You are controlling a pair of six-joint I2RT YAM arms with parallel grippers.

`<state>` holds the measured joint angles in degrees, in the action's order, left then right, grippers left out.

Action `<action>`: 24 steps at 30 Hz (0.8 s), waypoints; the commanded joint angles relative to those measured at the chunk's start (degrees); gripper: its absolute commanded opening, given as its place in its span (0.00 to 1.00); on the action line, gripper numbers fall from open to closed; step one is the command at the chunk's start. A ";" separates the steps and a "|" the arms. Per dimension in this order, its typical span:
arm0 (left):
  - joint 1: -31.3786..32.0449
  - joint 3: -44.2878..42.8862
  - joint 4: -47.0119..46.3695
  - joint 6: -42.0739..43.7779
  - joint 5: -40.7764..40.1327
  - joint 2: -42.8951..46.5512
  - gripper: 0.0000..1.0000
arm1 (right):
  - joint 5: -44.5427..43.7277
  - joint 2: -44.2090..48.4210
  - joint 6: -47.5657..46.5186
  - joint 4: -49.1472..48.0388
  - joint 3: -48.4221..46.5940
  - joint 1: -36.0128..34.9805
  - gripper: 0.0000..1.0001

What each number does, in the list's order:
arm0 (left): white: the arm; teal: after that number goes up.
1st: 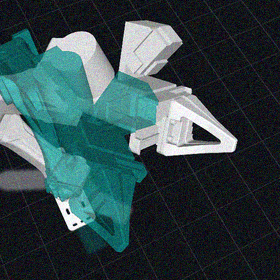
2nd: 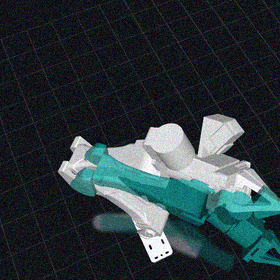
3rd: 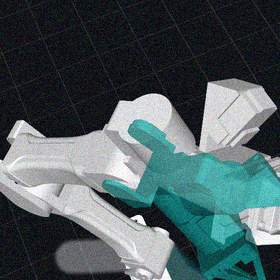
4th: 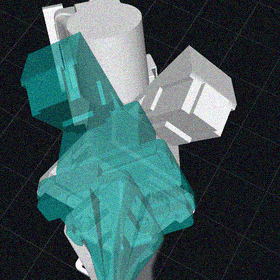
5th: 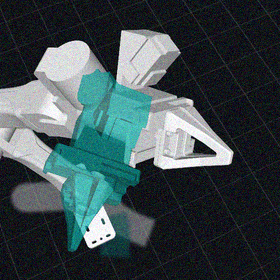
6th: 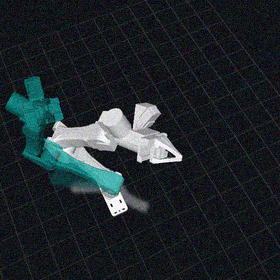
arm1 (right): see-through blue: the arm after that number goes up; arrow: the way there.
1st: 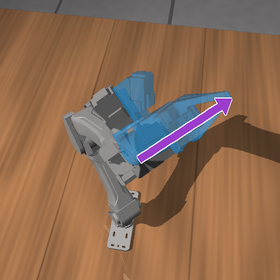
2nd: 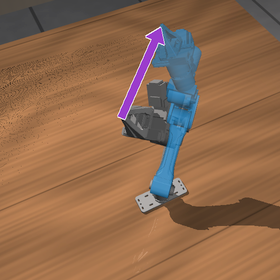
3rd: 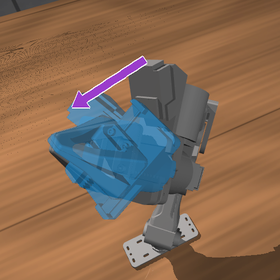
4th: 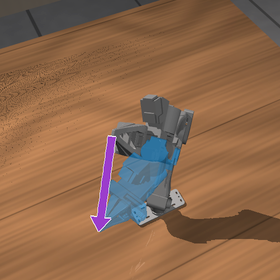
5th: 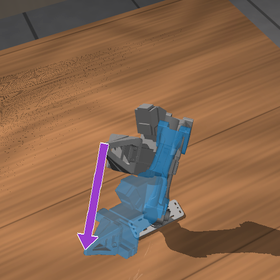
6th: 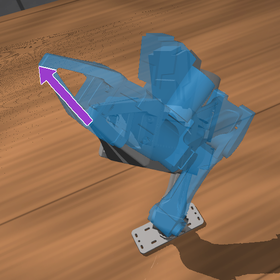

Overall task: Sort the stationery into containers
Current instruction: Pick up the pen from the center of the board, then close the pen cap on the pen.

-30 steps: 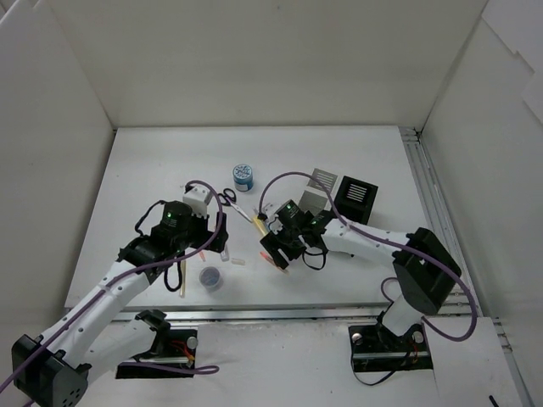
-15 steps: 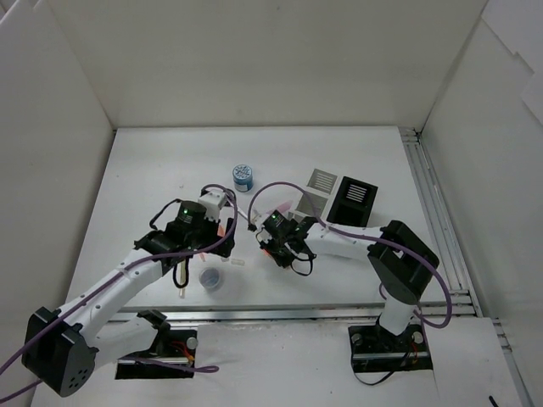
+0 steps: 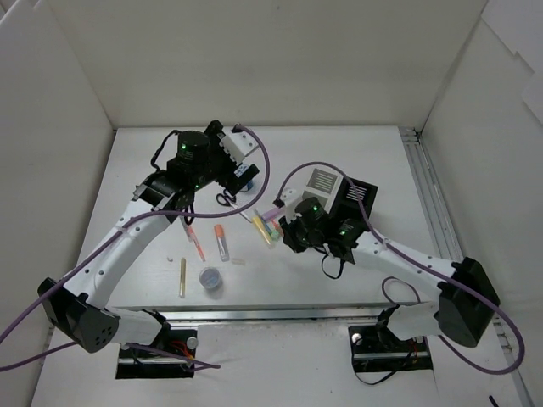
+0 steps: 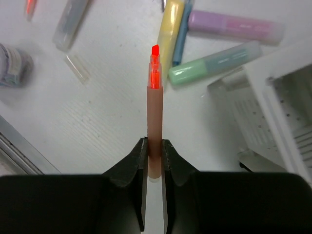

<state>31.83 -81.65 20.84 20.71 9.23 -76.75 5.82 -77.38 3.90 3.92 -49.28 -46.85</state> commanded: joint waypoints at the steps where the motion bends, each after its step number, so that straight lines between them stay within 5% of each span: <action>1: 0.25 -2.73 6.31 17.39 6.13 0.54 0.99 | -0.63 6.78 3.91 -3.57 0.76 2.28 0.00; 7: -2.74 7.98 7.54 27.79 13.42 5.11 0.99 | -9.24 17.07 9.44 -1.65 1.55 4.31 0.00; 11: -6.52 9.93 13.42 35.07 27.53 3.72 0.97 | -13.73 20.69 11.39 2.48 -0.55 6.42 0.00; 18: -8.35 1.50 33.80 33.97 37.60 -15.25 0.82 | -18.29 20.96 12.62 5.48 -2.84 8.70 0.00; 21: -9.68 8.93 24.46 30.74 41.65 -14.05 0.89 | -19.45 19.65 12.71 6.18 -3.46 8.97 0.00; 24: -8.98 19.13 14.33 27.81 37.54 -9.04 0.92 | -19.27 18.42 12.80 6.36 -3.98 9.32 0.00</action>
<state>22.98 -66.78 40.93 50.70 44.03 -92.33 -10.72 -57.60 15.66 11.38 -50.35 -38.11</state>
